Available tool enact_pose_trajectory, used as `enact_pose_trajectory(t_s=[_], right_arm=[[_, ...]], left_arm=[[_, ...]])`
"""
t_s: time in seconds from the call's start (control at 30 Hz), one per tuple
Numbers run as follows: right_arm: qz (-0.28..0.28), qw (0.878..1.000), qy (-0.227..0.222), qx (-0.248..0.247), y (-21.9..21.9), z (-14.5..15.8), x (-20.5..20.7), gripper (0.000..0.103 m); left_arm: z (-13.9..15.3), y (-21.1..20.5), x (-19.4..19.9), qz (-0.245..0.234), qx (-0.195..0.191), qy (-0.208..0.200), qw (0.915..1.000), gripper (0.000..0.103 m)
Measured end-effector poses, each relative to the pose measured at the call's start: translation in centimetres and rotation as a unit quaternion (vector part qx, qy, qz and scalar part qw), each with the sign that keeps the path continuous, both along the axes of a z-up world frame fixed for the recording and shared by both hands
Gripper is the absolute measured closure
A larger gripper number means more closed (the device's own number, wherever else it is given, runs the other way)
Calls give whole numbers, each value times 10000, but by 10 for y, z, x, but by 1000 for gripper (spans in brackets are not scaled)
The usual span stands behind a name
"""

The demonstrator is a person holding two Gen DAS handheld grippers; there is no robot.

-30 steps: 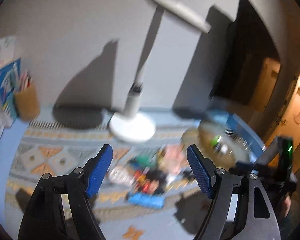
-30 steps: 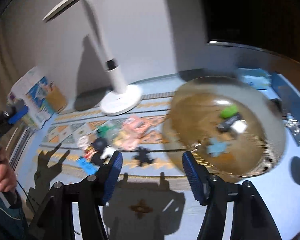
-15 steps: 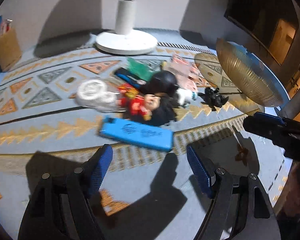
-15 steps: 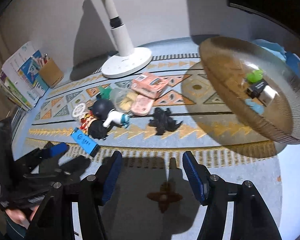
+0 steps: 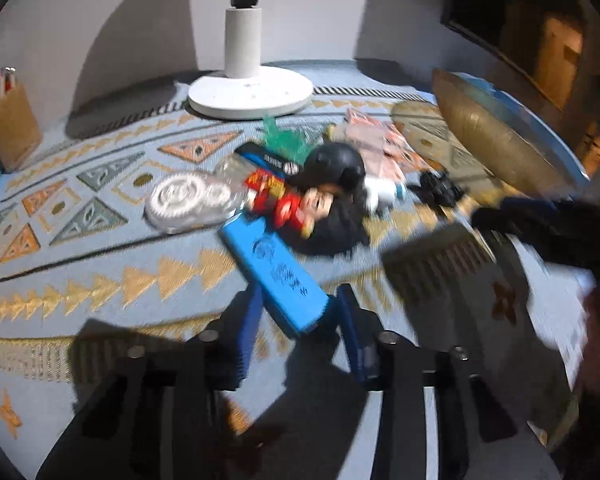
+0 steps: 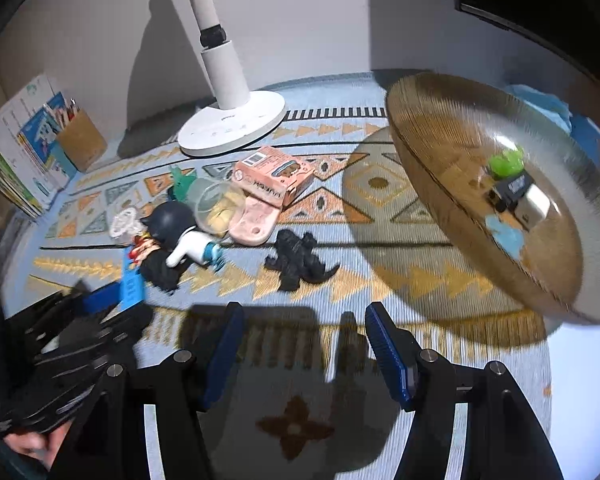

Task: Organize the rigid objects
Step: 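Grasp the blue rectangular box with the left gripper while the right grasps the black dinosaur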

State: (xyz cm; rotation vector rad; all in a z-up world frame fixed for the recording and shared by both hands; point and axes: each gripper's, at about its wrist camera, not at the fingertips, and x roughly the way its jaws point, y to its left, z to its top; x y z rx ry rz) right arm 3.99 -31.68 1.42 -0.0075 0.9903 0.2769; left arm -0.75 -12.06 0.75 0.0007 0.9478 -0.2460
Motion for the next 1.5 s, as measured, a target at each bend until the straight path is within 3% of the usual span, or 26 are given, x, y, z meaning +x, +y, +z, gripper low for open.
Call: enact_pose_trajectory(t_s=[0.1,0.2,0.23,0.27,0.37,0.57,0.67,0.77,0.9,1.1,1.23,1.5], right_arm=[[81,9998,-42,-161,6,-4,11,42],[76,9996,-49,-280,9,-9,22,42],[80,9996,-25,-271,9,-11,27,42],[99,9996,-7,-253,9,-13,29,42],[135,9996,57,-251,12,-20,37,42],[168,9994,-74,-286,13,-24,37,42],[176,9993,-144,-311,13,-26,37,43],[296,9984,-289,-379,20,-26,34,59],[548,9942,-497,-775,37,-25,22,61],[797,9958,-420,-178,39,-12,-21,61],[613,9965,-526,234,28,1,-42,61],[138,9960,-711,532,-13,31,-61,61]], left_arm=[[4,24,-13,-102,115,-32,9999,69],[5,51,-18,-97,-131,114,9998,69],[5,55,-18,-88,-200,109,9997,67],[7,58,-18,-78,-292,105,9995,59],[9,53,-14,-99,-420,99,9990,58],[3,24,11,128,-151,110,9997,59],[3,17,16,250,45,66,9997,68],[3,14,15,391,304,-46,9988,82],[5,23,5,473,79,-57,9988,82],[16,32,-27,249,-511,-245,9981,82],[39,17,-44,19,-411,-717,9966,82],[76,-15,-46,-233,-580,-1042,9926,82]])
